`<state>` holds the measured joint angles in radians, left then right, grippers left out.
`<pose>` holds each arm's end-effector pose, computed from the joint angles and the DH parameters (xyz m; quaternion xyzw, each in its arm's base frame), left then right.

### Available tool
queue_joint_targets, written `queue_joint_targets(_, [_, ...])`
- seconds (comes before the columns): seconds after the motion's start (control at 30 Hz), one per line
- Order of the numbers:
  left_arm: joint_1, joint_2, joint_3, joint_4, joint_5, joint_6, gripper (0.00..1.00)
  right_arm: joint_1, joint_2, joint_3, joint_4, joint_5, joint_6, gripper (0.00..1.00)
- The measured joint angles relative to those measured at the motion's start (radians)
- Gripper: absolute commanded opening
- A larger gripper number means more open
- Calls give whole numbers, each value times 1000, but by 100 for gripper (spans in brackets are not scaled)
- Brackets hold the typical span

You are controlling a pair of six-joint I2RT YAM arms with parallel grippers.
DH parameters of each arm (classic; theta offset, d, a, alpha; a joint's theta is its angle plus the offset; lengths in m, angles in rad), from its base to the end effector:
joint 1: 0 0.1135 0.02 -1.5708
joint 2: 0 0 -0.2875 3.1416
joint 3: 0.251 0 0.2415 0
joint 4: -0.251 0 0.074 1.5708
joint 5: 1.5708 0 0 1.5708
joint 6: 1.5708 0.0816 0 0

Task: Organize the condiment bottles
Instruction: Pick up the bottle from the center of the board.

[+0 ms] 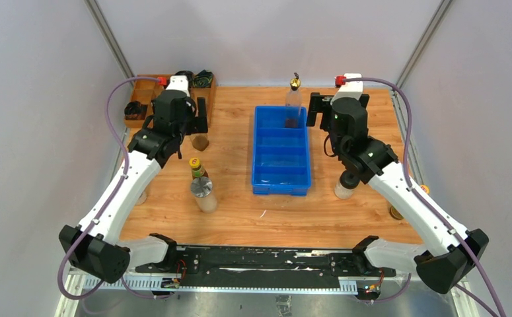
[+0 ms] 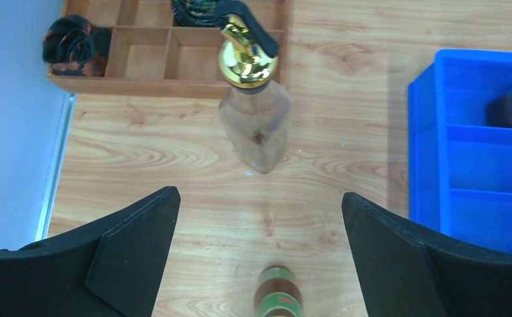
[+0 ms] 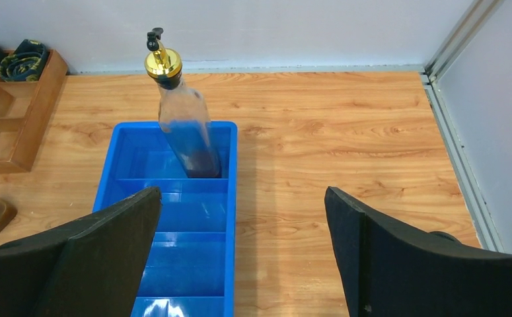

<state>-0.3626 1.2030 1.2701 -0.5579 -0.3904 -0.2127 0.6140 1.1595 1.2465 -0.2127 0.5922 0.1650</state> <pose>0.2708 -0.0695 0.3869 -0.0364 0.8465 0.0164 0.5308 0.2498 0.1203 0.4393 0.0284 0.7424 0.0377 0.6683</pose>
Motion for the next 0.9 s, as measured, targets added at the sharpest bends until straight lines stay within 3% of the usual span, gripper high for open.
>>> queue_joint_targets(0.2, [75,63,-19,44,13,15,100,0,-22,-13,-31,-13,15,100])
queue_joint_targets(0.47, [218,165,-13,110,140,33,99,1,-27,-19,-53,-16,18,100])
queue_joint_targets(0.9, [246,295,6,233,358,110,97,1,-10,-20,-65,-16,17,100])
